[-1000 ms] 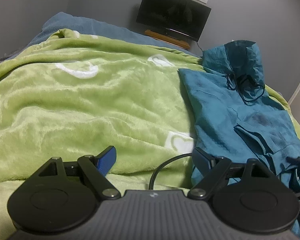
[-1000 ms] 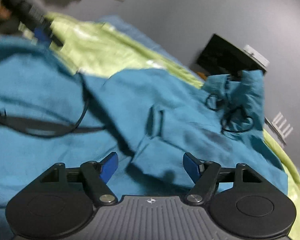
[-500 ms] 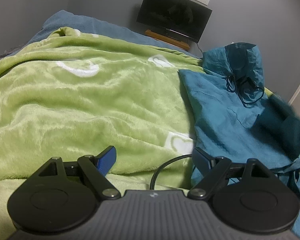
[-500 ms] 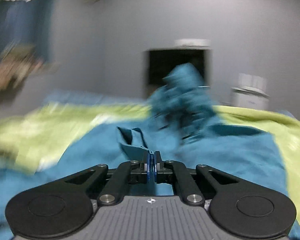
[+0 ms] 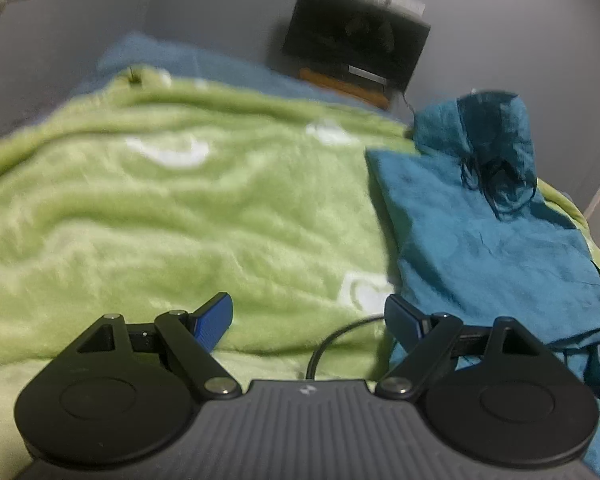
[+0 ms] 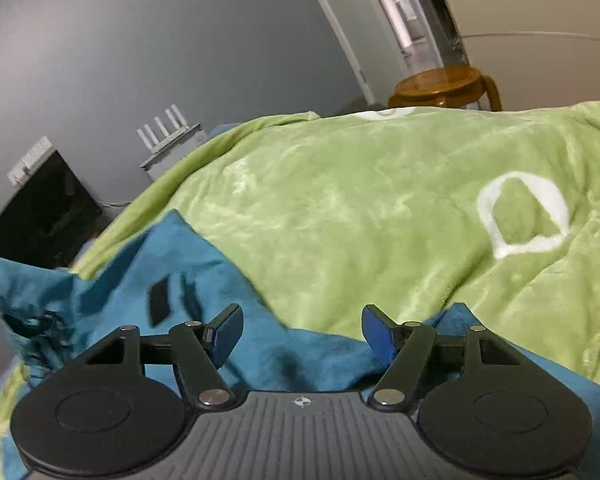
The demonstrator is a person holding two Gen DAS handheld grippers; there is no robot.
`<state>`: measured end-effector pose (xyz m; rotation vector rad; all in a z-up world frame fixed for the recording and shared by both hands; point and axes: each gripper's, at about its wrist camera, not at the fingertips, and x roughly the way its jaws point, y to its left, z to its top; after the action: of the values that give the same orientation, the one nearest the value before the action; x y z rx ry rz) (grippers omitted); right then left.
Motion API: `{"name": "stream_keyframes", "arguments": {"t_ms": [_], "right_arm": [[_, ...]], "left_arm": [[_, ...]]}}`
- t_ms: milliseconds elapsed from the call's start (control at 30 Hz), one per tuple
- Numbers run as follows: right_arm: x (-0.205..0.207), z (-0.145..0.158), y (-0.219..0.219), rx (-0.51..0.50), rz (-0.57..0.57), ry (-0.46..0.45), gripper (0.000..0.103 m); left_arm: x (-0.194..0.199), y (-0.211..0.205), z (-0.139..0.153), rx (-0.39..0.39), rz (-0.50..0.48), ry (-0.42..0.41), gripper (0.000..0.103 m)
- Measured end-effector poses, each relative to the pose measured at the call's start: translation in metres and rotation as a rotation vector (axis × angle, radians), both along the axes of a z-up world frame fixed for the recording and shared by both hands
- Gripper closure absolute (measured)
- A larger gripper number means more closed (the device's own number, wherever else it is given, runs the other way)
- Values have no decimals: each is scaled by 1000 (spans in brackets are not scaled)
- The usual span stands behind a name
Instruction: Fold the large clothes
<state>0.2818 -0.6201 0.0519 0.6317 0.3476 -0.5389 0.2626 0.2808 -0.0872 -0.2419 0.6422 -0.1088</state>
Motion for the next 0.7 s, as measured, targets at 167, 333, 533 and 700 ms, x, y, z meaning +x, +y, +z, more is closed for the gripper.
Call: {"name": "stream_keyframes", "arguments": {"t_ms": [167,333,533,700], "right_arm": [[-47,60,5,-123,193,-84,20],[-111,121,-5,-282,375,-120,11],[-186,167,-30,-313,447,-131,8],[-224,183,-43,-273,554,-95,7]], "left_arm": [[-49,-15,62,101,21,-190,20],[-113,-10,136,-215,-171,-284,9],[-198,-39,211,-143,-375,-394,5],[-236,-70,227,-53,-477,-364,2]]}}
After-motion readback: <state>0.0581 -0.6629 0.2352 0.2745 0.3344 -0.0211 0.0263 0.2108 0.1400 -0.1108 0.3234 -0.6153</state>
